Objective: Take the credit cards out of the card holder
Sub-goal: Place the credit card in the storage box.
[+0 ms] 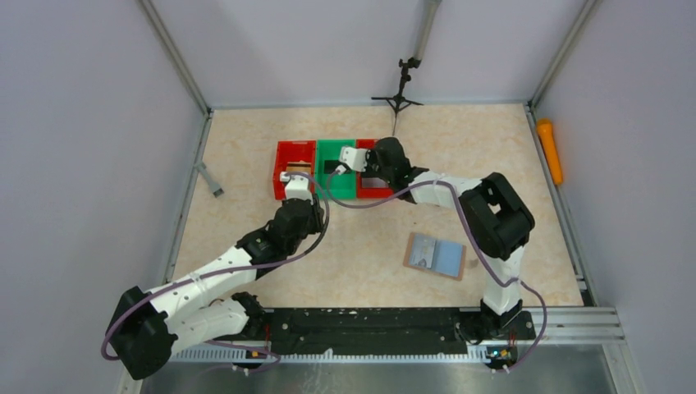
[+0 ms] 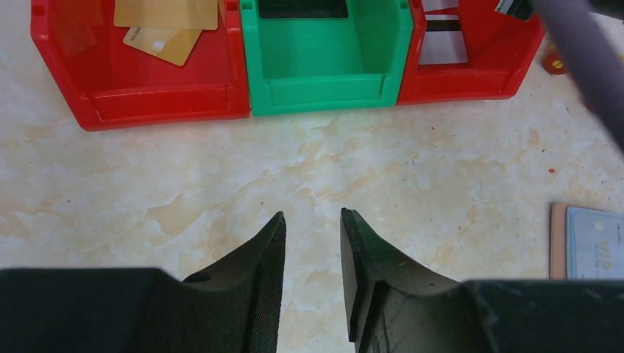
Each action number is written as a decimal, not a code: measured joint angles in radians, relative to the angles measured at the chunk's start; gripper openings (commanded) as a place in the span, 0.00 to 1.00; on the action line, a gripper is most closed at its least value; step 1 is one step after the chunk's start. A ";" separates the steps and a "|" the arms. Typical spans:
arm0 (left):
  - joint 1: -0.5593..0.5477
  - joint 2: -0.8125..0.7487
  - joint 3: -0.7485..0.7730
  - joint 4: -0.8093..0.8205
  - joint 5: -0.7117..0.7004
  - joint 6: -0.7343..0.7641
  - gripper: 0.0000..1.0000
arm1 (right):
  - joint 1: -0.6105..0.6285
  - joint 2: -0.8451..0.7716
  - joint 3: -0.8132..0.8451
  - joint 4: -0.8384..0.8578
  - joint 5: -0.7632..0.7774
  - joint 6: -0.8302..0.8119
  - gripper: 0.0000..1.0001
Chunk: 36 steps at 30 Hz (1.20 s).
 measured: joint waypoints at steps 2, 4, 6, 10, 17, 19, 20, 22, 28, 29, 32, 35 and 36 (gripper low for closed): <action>0.000 0.000 0.000 0.001 0.000 0.000 0.37 | 0.000 0.018 0.002 0.011 -0.001 -0.030 0.00; 0.000 0.000 0.000 0.001 0.000 0.000 0.37 | 0.000 0.041 0.002 0.028 -0.005 -0.058 0.00; 0.000 0.000 -0.001 0.002 0.001 0.000 0.37 | 0.000 0.061 0.004 0.037 -0.005 -0.082 0.00; 0.006 0.000 -0.003 0.004 0.005 0.000 0.38 | -0.001 0.095 0.046 0.018 -0.014 -0.119 0.29; 0.015 0.000 -0.005 0.008 0.020 0.000 0.38 | -0.004 0.094 0.046 0.027 -0.047 -0.144 0.38; 0.018 0.000 -0.005 0.009 0.028 0.000 0.38 | -0.004 0.085 0.037 0.028 -0.052 -0.140 0.39; 0.019 0.000 -0.005 0.008 0.034 0.000 0.38 | -0.004 0.071 0.023 0.029 -0.059 -0.135 0.39; 0.020 0.000 -0.005 0.010 0.045 0.001 0.38 | -0.004 0.019 -0.017 0.022 -0.073 -0.108 0.39; 0.024 0.011 -0.010 0.040 0.115 0.011 0.44 | -0.004 -0.233 -0.150 0.034 -0.087 0.060 0.45; 0.025 0.020 -0.010 0.048 0.136 0.015 0.45 | -0.004 -0.292 -0.184 0.039 -0.087 0.106 0.53; 0.026 0.065 -0.010 0.078 0.213 0.023 0.51 | -0.004 -0.453 -0.278 0.056 -0.083 0.252 0.71; 0.026 0.140 0.014 0.074 0.330 0.026 0.53 | -0.004 -0.602 -0.362 0.051 -0.065 0.426 0.78; 0.026 0.170 0.033 0.062 0.373 0.025 0.53 | -0.004 -0.636 -0.377 0.042 -0.052 0.480 0.78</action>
